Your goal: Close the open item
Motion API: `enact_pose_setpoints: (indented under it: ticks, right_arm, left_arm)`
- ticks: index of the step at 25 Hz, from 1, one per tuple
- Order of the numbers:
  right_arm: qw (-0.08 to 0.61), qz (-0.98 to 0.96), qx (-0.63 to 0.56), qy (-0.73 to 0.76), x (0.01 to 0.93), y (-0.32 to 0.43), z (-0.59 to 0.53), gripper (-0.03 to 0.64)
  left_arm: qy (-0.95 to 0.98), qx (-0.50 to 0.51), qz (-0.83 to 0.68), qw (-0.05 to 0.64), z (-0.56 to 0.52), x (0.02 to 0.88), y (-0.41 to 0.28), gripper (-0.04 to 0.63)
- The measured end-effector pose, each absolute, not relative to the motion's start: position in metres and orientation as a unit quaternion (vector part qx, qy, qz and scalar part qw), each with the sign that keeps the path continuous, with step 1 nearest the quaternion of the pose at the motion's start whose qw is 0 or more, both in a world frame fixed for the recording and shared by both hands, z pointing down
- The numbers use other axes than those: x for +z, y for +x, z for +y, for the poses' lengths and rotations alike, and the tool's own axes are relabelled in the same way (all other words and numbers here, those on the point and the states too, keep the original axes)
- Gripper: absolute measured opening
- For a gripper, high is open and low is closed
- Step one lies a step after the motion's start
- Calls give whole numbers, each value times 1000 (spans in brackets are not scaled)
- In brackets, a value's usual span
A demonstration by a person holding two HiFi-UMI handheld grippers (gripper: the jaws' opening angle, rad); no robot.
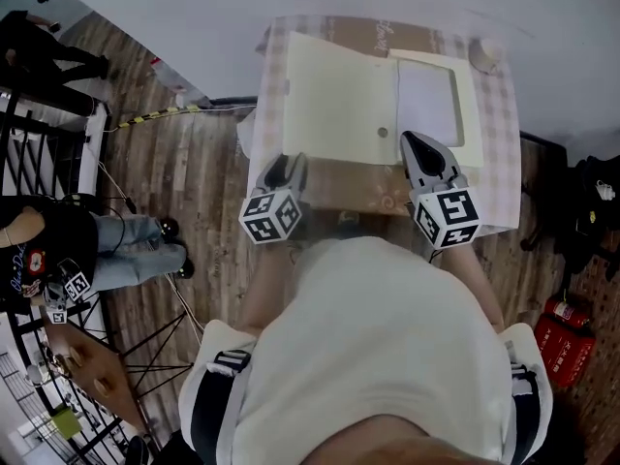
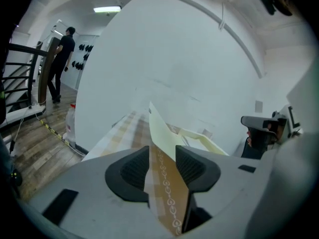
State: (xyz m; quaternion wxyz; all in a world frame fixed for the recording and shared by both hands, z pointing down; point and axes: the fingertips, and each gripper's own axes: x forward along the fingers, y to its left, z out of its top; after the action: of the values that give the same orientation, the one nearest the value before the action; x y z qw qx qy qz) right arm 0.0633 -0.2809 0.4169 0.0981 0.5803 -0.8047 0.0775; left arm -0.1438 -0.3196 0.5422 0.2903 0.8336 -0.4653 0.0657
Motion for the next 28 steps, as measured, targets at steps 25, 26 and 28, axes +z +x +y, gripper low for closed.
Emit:
enact_pose_setpoints:
  ticks: [25,26,28]
  right_arm:
    - [103,-846,91,516,443,22,-347,0]
    - [103,-850,89,508,442,21,-347,0]
    - [105,-862,84,489,442,20,-346,0]
  left_arm:
    - [859,48,-428,278,-326,509,-126,28]
    - [856,46,-435,275,-325,507,-125,25]
    - [850,40,-452,270,-323,503,-122,21]
